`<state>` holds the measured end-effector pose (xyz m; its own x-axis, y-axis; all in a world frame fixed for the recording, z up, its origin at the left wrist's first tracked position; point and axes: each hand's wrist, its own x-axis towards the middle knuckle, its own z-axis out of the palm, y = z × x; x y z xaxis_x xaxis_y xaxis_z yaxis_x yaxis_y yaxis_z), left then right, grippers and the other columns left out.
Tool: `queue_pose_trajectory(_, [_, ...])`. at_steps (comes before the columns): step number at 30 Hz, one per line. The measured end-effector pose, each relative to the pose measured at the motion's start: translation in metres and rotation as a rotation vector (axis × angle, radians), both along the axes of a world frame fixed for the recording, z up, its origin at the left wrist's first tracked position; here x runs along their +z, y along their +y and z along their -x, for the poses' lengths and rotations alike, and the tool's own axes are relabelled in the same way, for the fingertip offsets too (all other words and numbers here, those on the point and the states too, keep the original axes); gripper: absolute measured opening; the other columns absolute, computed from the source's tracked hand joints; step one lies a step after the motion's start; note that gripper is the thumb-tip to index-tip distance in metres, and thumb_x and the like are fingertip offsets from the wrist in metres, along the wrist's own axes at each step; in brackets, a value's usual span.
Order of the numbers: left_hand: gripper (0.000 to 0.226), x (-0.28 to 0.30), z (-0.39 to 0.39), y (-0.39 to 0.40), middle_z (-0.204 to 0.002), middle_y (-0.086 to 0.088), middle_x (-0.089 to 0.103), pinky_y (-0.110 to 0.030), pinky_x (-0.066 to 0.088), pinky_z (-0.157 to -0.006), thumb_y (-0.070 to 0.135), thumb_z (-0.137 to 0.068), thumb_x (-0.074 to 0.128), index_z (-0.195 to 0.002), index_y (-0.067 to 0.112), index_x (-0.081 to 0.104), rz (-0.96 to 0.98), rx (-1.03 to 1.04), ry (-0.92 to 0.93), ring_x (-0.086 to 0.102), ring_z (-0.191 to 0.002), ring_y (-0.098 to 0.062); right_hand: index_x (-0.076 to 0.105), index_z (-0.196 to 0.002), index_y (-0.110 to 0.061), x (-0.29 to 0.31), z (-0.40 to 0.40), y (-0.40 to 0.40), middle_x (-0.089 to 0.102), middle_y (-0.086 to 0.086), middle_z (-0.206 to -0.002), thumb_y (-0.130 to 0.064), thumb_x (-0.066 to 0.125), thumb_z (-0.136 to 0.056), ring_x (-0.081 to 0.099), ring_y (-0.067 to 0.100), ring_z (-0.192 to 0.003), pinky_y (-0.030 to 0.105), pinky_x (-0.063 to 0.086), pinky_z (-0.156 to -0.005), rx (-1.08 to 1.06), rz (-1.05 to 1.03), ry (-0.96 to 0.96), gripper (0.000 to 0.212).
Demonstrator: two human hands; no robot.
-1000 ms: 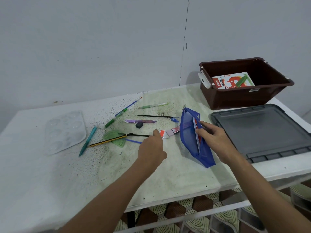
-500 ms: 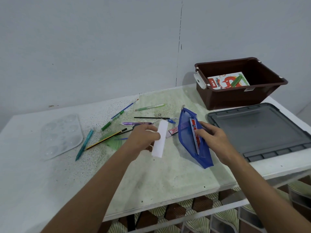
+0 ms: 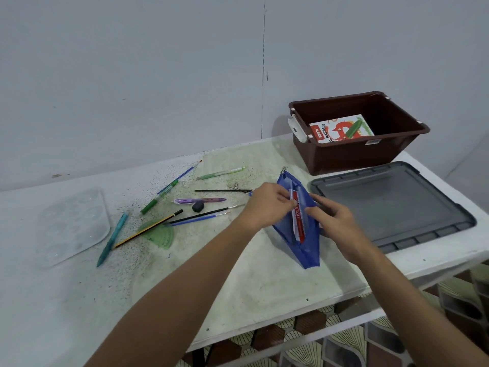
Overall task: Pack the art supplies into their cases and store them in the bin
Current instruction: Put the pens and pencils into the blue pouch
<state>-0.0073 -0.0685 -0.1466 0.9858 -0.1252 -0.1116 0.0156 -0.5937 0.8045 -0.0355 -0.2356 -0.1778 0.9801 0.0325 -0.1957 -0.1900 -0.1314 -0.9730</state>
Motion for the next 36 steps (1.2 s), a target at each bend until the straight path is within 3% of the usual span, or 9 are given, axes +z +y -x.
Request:
queue_pose_trajectory(4, [0.026,-0.009,-0.006,-0.004,-0.084,-0.008,0.071,-0.028,0.05,-0.066,0.03,-0.09,0.058,-0.092,0.009,0.075,-0.311,-0.142,-0.11,0.064,-0.075,-0.019,0.054,-0.13,-0.028,-0.002,-0.003,-0.008,0.061,-0.004,-0.12,-0.023,0.061,-0.092,0.062,0.016,-0.105,0.037,0.058,-0.081,0.002,0.017,-0.011,0.039])
queue_pose_trajectory(7, [0.024,-0.013,-0.011,0.01,-0.087,-0.003,0.069,-0.021,0.043,-0.064,0.03,-0.09,0.059,-0.099,0.012,0.072,-0.189,0.042,-0.197,0.061,-0.075,-0.013,0.053,-0.134,-0.026,-0.002,-0.003,-0.013,0.061,-0.002,-0.122,-0.025,0.061,-0.092,0.062,0.018,-0.107,0.043,0.057,-0.085,0.01,0.012,-0.004,0.043])
queue_pose_trajectory(9, [0.029,-0.021,-0.015,0.027,-0.097,-0.001,0.065,-0.02,0.038,-0.07,0.034,-0.09,0.06,-0.108,0.013,0.068,-0.154,0.123,-0.221,0.057,-0.082,-0.009,0.052,-0.134,-0.025,-0.002,-0.002,-0.017,0.061,-0.001,-0.12,-0.024,0.062,-0.092,0.062,0.019,-0.106,0.045,0.058,-0.084,0.002,0.012,-0.01,0.044])
queue_pose_trajectory(13, [0.036,-0.042,-0.012,0.054,-0.105,-0.003,0.059,-0.021,0.037,-0.078,0.032,-0.086,0.066,-0.117,0.014,0.063,-0.246,0.058,-0.218,0.053,-0.092,-0.011,0.053,-0.132,-0.026,-0.001,-0.001,-0.021,0.063,-0.005,-0.114,-0.024,0.062,-0.091,0.063,0.017,-0.102,0.037,0.06,-0.077,-0.002,0.019,-0.031,0.042])
queue_pose_trajectory(17, [0.046,-0.052,-0.011,0.061,-0.103,0.002,0.057,-0.023,0.038,-0.073,0.029,-0.081,0.07,-0.124,0.018,0.058,-0.352,-0.029,-0.197,0.051,-0.088,-0.011,0.052,-0.133,-0.027,0.0,-0.002,-0.019,0.063,-0.003,-0.114,-0.024,0.062,-0.091,0.063,0.017,-0.102,0.033,0.06,-0.073,0.017,0.025,-0.034,0.043])
queue_pose_trajectory(22, [0.046,-0.049,-0.011,0.057,-0.096,0.005,0.065,-0.021,0.043,-0.069,0.026,-0.082,0.069,-0.125,0.016,0.059,-0.322,-0.027,-0.145,0.057,-0.081,-0.011,0.051,-0.135,-0.026,0.002,-0.003,-0.017,0.063,-0.001,-0.116,-0.024,0.062,-0.091,0.063,0.018,-0.104,0.041,0.059,-0.079,0.027,0.011,-0.031,0.046])
queue_pose_trajectory(26, [0.039,-0.036,-0.004,0.057,-0.089,0.005,0.066,-0.011,0.043,-0.06,0.026,-0.078,0.075,-0.114,0.015,0.066,-0.152,0.114,-0.206,0.057,-0.067,-0.005,0.051,-0.135,-0.027,0.002,-0.002,-0.018,0.062,0.0,-0.117,-0.024,0.063,-0.091,0.063,0.019,-0.104,0.042,0.059,-0.079,0.027,0.001,-0.029,0.045])
queue_pose_trajectory(31, [0.032,-0.001,0.009,0.044,-0.08,0.009,0.066,-0.018,0.053,-0.067,0.028,-0.074,0.077,-0.104,0.02,0.068,0.059,0.177,-0.257,0.059,-0.067,-0.004,0.052,-0.132,-0.026,0.004,0.001,-0.016,0.064,-0.001,-0.113,-0.021,0.061,-0.092,0.064,0.018,-0.101,0.036,0.06,-0.075,0.025,-0.023,-0.029,0.042])
queue_pose_trajectory(36, [0.018,0.015,0.017,0.021,-0.073,0.002,0.069,-0.014,0.045,-0.049,0.022,-0.071,0.073,-0.089,0.018,0.073,-0.048,0.069,-0.156,0.054,-0.054,-0.003,0.052,-0.131,-0.027,0.007,0.002,-0.012,0.064,-0.004,-0.111,-0.019,0.059,-0.093,0.065,0.015,-0.098,0.026,0.058,-0.066,0.019,-0.042,-0.028,0.039])
